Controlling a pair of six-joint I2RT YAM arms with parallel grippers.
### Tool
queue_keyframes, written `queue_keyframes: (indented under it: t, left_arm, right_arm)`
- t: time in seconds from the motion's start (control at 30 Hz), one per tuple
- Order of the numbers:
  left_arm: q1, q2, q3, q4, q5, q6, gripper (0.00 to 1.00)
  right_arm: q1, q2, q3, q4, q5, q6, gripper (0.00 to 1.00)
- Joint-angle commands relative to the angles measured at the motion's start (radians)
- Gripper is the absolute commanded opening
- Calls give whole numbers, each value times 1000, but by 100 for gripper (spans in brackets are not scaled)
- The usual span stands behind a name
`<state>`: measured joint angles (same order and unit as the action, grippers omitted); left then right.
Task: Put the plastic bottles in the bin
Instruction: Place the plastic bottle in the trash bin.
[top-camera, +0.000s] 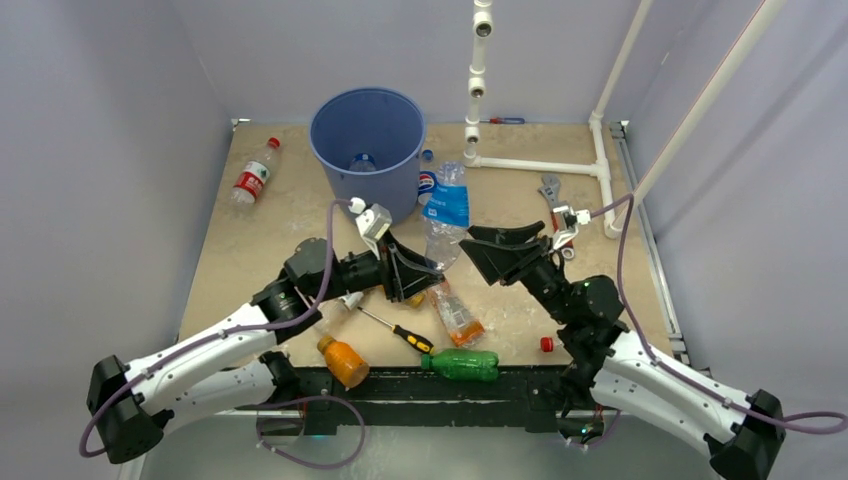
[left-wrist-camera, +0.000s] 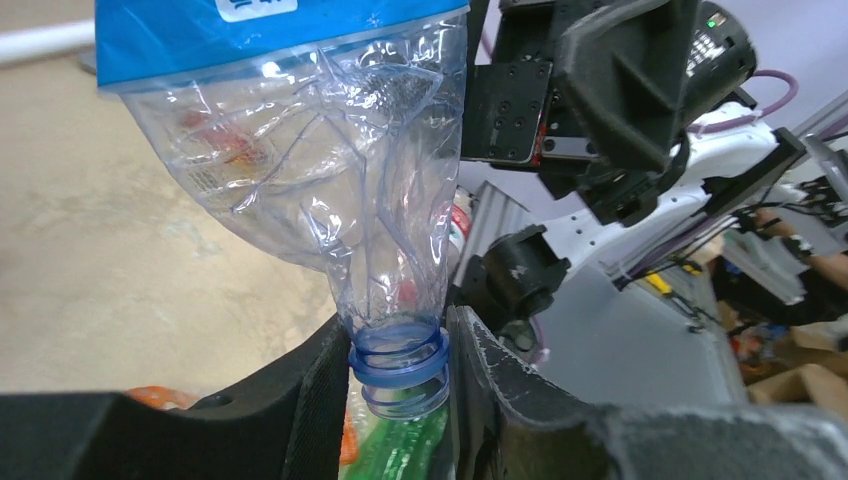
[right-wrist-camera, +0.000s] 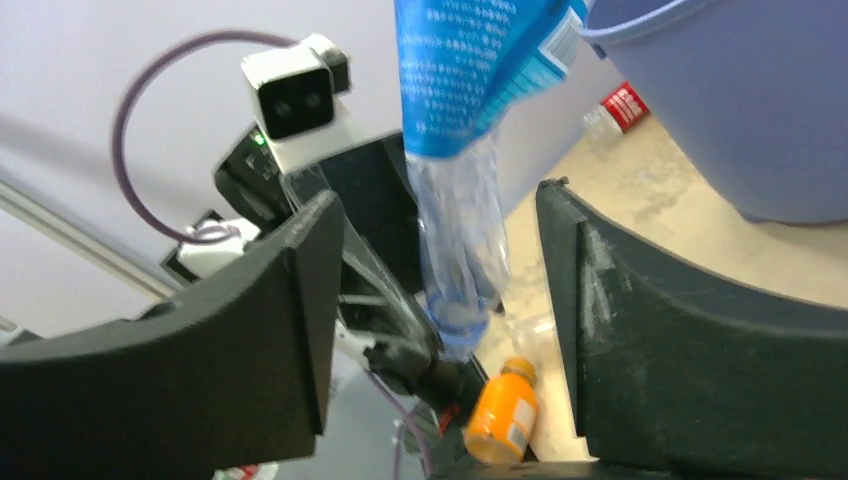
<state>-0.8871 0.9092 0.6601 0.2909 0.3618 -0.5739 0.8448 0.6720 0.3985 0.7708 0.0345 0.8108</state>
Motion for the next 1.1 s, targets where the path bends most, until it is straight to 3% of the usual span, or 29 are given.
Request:
queue_keyframes:
  t: [0.0,0.17,0.3,0.5,0.77,1.07]
  left_arm:
    - [-7,-96,97,-154,-80,153,0]
    - [-7,-141,169,-338,-108,292,0]
    - [-7,-122,265,-501,-99,472,0]
    - [-10,-34,385,-707,-147,677,0]
    - [-21,-74,377,-687,-218,710,0]
    - [-21,-81,380,-676,-212,705,0]
  right_arm:
    - [0,-91,123,-262,-10,-118,79]
    - [0,-197,229,-576,18,-196,98]
    - [0,-183,367,-720,30,-257,99]
    - [0,11,617,-870,-62,-288,99]
    - [0,166,758,-944,-25,-312,99]
    - [-3,268,826,-891,-13,-308,99]
